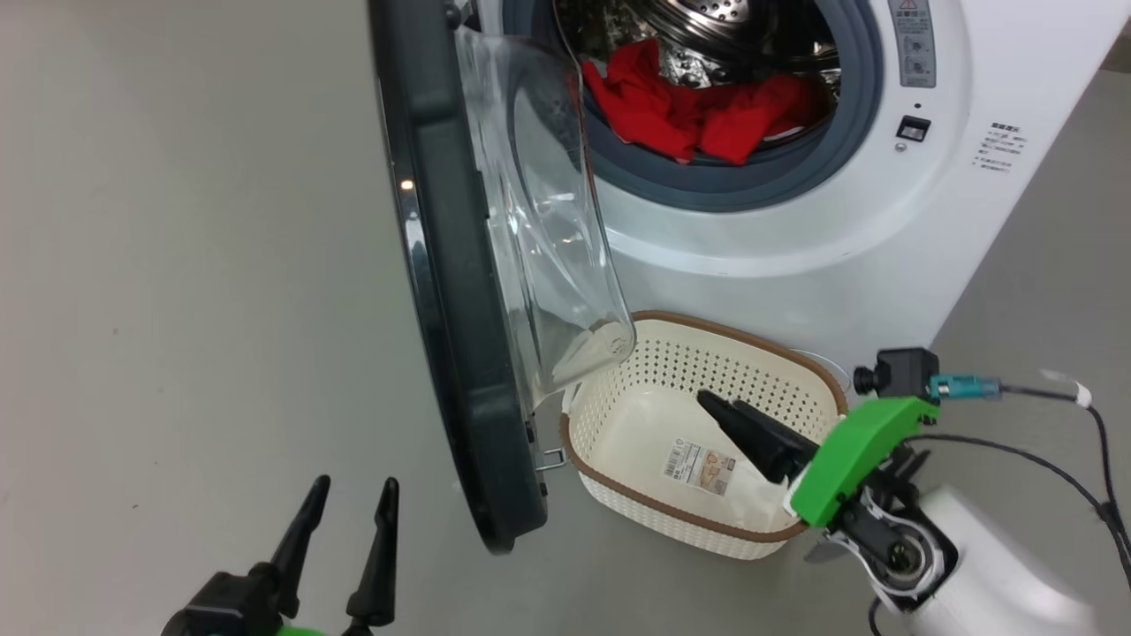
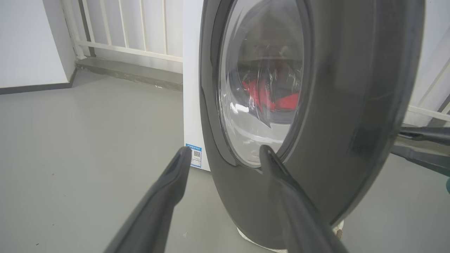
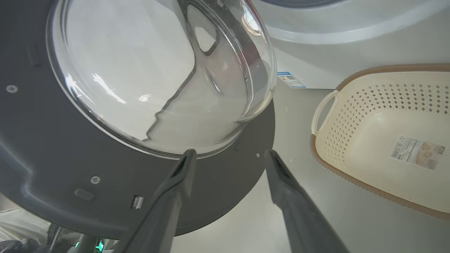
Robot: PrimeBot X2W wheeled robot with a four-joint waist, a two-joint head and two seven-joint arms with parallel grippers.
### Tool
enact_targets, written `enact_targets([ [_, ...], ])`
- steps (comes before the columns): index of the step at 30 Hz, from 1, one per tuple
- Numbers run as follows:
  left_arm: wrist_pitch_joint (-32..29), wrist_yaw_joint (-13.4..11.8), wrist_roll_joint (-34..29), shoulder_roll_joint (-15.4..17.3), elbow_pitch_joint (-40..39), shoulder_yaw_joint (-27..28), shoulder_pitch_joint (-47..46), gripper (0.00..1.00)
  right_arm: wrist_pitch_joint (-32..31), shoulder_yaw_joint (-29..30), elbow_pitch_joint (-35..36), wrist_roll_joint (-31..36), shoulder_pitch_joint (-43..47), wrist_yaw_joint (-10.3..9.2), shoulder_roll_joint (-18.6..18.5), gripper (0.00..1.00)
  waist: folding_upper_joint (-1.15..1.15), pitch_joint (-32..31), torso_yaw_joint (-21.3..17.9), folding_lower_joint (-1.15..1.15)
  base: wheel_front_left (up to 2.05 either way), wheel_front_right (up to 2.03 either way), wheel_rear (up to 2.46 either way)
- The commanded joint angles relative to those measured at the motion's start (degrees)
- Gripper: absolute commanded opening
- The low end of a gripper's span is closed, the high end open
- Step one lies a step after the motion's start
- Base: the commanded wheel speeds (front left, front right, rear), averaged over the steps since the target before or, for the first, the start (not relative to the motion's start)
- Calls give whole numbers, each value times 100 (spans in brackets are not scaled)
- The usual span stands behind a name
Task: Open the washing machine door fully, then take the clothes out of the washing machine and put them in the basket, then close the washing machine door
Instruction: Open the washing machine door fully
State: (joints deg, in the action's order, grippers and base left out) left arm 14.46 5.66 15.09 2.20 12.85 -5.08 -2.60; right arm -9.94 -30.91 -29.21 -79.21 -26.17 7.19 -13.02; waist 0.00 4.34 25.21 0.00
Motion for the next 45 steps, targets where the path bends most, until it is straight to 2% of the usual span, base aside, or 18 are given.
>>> enact_targets([
  [1, 54, 43, -52, 67, -115, 243, -142, 100, 220, -120, 56, 159, 73, 30, -29, 100, 0, -18, -64, 0, 0, 0, 0],
  [16, 54, 74, -138, 67, -90, 419, -17, 100, 2110, -846, -155, 1032, 585, 30, -591, 100, 0, -124, -310, 0, 0, 0, 0],
  [22, 54, 79, -152, 67, -93, 474, 35, 100, 2478, -872, -307, 1688, 649, 30, -716, 100, 0, -124, -408, 0, 0, 0, 0],
  [26, 54, 79, -148, 67, -100, 497, 46, 100, 2489, -449, -240, 2111, 718, 30, -632, 100, 0, -108, -445, 0, 0, 0, 0],
  [35, 54, 85, -147, 67, -79, 505, 1, 100, 2492, 731, 378, 3837, 1262, 30, -321, 100, 0, -57, -448, 0, 0, 0, 0],
  [45, 54, 70, -139, 67, -98, 516, -6, 100, 2493, 1668, 1091, 5069, 1813, 30, 57, 100, 0, -42, -390, 0, 0, 0, 0],
])
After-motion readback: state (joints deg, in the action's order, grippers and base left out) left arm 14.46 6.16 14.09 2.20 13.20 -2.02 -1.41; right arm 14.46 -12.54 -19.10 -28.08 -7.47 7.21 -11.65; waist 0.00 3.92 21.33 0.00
